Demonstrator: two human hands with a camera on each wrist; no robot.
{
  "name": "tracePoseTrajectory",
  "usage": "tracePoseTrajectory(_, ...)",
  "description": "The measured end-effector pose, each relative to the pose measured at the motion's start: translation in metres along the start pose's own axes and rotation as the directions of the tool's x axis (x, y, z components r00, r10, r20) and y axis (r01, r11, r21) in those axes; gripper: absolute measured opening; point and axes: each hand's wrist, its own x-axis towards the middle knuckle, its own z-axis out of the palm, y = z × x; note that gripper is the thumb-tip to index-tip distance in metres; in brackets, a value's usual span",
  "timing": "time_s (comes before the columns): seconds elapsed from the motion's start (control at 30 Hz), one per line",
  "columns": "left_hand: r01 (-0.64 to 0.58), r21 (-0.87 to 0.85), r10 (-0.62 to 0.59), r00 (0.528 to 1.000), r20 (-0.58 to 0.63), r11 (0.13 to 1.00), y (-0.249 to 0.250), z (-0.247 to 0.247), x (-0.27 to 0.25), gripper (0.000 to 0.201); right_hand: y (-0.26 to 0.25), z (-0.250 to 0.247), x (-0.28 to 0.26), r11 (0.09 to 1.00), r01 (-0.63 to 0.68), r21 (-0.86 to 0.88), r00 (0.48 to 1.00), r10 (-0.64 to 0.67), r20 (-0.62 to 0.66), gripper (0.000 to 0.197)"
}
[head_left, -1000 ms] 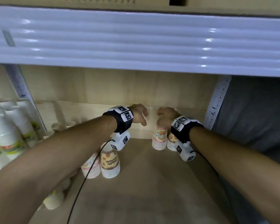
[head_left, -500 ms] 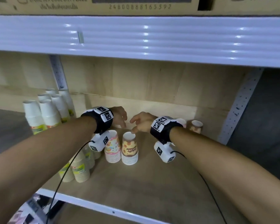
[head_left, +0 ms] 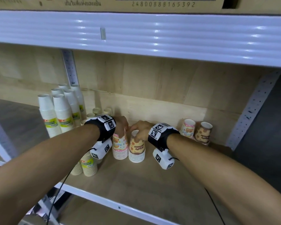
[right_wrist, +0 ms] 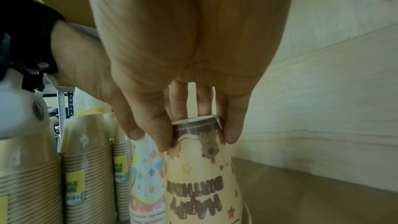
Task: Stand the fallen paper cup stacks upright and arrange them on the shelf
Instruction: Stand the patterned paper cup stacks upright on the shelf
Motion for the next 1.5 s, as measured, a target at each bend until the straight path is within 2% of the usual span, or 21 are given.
tracePoseTrajectory(0.23,-0.056,0.037,0.058,0.997,-0.048,0.998,0.003,0.001,0.001,0.019,0.010,-0.003,-0.001,1.000,-0.006,0.025,1.000,0.007,-0.029,0.057)
tracePoseTrajectory(0.27,-0.064,0.050,0.069,0.994,-0.087,0.997,0.008,0.000,-0.002,0.020,0.013,-0.006,-0.003,1.000,-0.013,0.025,0.999,0.014,-0.037,0.056)
tracePoseTrajectory(0.3,-0.081,0.074,0.089,0.990,-0.113,0.994,0.012,-0.001,-0.003,0.030,0.015,-0.008,-0.005,0.999,-0.023,0.028,0.999,0.025,-0.044,0.058)
tracePoseTrajectory(0.4,-0.106,0.022,0.108,0.989,-0.102,0.994,0.028,-0.010,-0.003,0.044,0.025,-0.017,-0.016,0.997,-0.061,0.045,0.996,0.064,-0.063,0.061)
tracePoseTrajectory(0.6,-0.187,0.000,0.186,0.973,-0.134,0.982,0.072,-0.015,0.010,0.045,0.060,-0.034,-0.041,0.981,-0.164,0.102,0.977,0.175,-0.118,0.060)
tracePoseTrajectory(0.83,-0.284,0.029,0.285,0.945,-0.164,0.958,0.137,-0.008,0.029,0.041,0.116,-0.052,-0.080,0.946,-0.314,0.077,0.926,0.323,-0.193,0.060)
tracePoseTrajectory(0.9,-0.305,0.019,0.304,0.938,-0.167,0.952,0.156,-0.004,0.033,0.042,0.131,-0.054,-0.093,0.934,-0.345,0.090,0.911,0.356,-0.207,0.055)
tracePoseTrajectory(1.0,-0.333,0.024,0.332,0.926,-0.180,0.943,0.183,0.004,0.040,0.044,0.151,-0.054,-0.110,0.914,-0.394,0.101,0.884,0.407,-0.229,0.036)
tracePoseTrajectory(1.1,-0.356,0.045,0.358,0.915,-0.188,0.933,0.205,0.013,0.045,0.046,0.169,-0.050,-0.120,0.907,-0.411,0.092,0.873,0.420,-0.247,0.027)
tracePoseTrajectory(1.2,-0.369,0.045,0.371,0.908,-0.196,0.928,0.222,0.019,0.049,0.048,0.198,-0.045,-0.121,0.906,-0.403,0.126,0.857,0.422,-0.297,0.038)
tracePoseTrajectory(1.33,-0.370,0.019,0.367,0.911,-0.189,0.929,0.237,0.023,0.054,0.045,0.195,-0.050,-0.142,0.899,-0.406,0.166,0.853,0.438,-0.284,0.035)
tracePoseTrajectory(1.5,-0.347,-0.014,0.338,0.922,-0.187,0.938,0.246,0.028,0.058,0.042,0.193,-0.054,-0.149,0.900,-0.385,0.207,0.853,0.432,-0.293,0.040)
